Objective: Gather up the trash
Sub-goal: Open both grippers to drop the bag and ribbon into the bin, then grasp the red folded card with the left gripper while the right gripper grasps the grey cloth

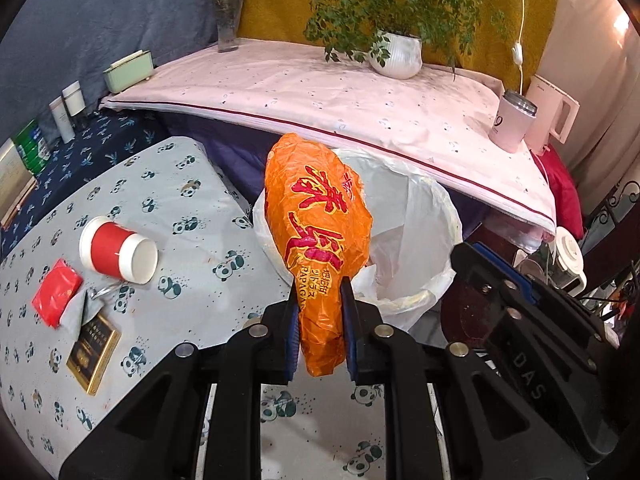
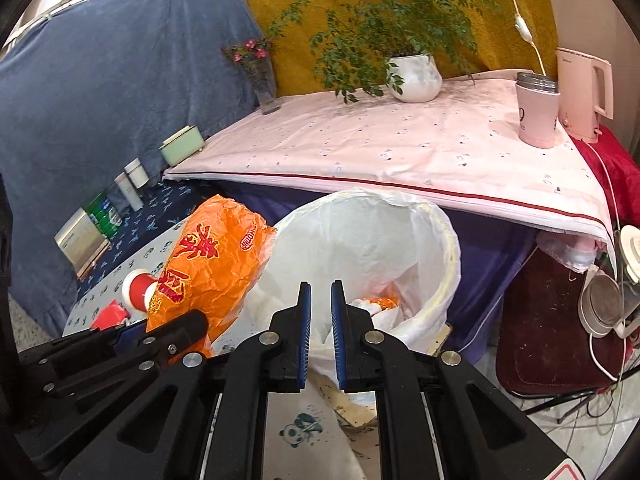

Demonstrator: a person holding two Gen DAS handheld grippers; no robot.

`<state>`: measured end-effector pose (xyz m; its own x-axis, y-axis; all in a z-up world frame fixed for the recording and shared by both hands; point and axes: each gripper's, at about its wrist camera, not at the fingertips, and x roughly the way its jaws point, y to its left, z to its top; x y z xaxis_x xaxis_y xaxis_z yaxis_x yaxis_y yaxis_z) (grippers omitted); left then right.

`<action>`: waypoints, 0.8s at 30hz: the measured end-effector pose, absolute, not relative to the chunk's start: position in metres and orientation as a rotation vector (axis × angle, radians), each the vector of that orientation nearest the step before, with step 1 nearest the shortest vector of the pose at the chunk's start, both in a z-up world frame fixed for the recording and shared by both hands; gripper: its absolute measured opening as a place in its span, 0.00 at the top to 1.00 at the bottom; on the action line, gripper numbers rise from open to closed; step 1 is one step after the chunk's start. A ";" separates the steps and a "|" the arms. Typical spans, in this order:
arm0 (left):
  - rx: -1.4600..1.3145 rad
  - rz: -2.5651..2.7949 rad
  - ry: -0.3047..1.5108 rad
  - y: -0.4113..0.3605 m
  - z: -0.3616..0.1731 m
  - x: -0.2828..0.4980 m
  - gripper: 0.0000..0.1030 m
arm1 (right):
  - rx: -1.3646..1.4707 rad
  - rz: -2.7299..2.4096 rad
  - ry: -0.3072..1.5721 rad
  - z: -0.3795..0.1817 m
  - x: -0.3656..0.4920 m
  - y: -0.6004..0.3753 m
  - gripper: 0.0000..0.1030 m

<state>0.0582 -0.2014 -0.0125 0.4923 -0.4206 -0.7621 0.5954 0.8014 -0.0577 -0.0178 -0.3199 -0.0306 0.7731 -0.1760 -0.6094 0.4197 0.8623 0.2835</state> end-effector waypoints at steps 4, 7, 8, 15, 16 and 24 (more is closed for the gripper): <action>0.238 -0.633 0.867 -0.216 -0.019 0.068 0.83 | 0.438 -0.347 0.613 -0.035 -0.018 -0.330 0.90; 0.241 -0.645 0.882 -0.225 -0.023 0.075 0.80 | 0.449 -0.356 0.609 -0.035 -0.020 -0.336 0.90; 0.243 -0.649 0.881 -0.228 -0.024 0.077 0.79 | 0.449 -0.359 0.609 -0.035 -0.020 -0.338 0.90; 0.222 -0.628 0.842 -0.232 -0.019 0.080 0.35 | 0.459 -0.392 0.603 -0.035 -0.017 -0.346 0.85; 0.218 -0.620 0.839 -0.230 -0.018 0.081 0.32 | 0.461 -0.394 0.603 -0.034 -0.017 -0.347 0.85; 0.145 -0.527 0.826 -0.190 -0.013 0.093 0.18 | 0.442 -0.372 0.581 -0.022 -0.010 -0.332 0.66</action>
